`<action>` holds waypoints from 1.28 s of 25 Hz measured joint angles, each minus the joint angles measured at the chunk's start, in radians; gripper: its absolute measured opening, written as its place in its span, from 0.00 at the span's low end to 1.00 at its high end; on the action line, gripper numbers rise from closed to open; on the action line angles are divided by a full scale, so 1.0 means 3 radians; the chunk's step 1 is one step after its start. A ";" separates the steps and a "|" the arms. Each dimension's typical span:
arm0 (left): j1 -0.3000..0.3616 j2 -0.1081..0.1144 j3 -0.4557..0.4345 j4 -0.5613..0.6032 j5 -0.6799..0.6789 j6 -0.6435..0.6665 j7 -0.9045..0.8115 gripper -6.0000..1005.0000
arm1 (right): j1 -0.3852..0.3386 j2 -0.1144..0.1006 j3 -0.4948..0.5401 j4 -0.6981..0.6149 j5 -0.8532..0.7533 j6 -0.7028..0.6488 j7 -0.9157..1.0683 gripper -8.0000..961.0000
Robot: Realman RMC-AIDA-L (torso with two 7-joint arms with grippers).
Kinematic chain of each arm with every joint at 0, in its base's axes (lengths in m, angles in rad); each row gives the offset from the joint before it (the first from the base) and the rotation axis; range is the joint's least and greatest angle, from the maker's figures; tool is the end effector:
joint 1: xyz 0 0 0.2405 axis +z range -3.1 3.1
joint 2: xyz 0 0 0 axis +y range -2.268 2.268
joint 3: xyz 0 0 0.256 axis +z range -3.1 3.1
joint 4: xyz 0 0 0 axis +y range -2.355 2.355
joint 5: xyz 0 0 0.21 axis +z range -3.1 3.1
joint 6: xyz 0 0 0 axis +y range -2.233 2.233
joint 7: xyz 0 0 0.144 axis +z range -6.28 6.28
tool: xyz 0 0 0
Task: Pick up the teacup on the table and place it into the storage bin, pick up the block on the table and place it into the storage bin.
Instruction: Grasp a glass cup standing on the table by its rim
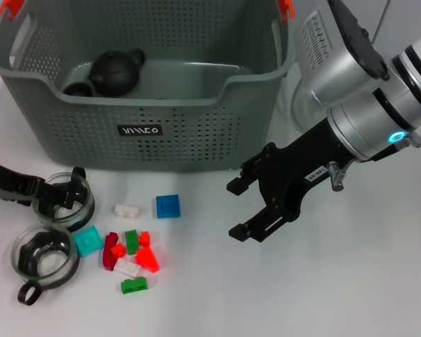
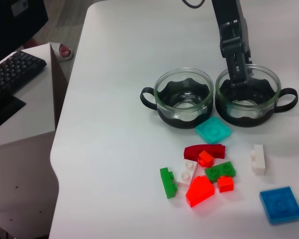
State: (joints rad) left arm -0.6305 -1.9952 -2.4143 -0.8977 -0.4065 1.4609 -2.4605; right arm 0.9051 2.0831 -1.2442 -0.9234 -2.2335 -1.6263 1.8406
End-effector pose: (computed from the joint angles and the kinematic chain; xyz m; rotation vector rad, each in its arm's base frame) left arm -0.3167 0.3613 0.0649 -2.1538 -1.6078 0.2292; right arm 0.1105 0.3648 -0.0427 3.0268 -0.1143 0.1436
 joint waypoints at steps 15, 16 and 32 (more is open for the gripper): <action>-0.0022 0.0010 0.0030 0.0027 0.0002 0.0070 -0.0026 0.76 | 0.0000 0.0006 -0.0030 0.0000 0.0000 -0.0001 0.0009 0.86; -0.0022 0.0010 0.0033 0.0028 0.0004 0.0076 -0.0029 0.75 | 0.0000 0.0006 -0.0030 0.0000 0.0000 -0.0003 0.0010 0.86; -0.0038 0.0017 0.0115 -0.0005 0.0009 0.0082 -0.0036 0.08 | -0.0005 0.0005 -0.0016 -0.0013 0.0000 -0.0025 0.0026 0.86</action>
State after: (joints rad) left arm -0.6420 -1.9902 -2.3797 -0.8991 -0.4037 1.4856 -2.4713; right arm 0.9035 2.0846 -1.2491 -0.9272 -2.2334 -1.6337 1.8483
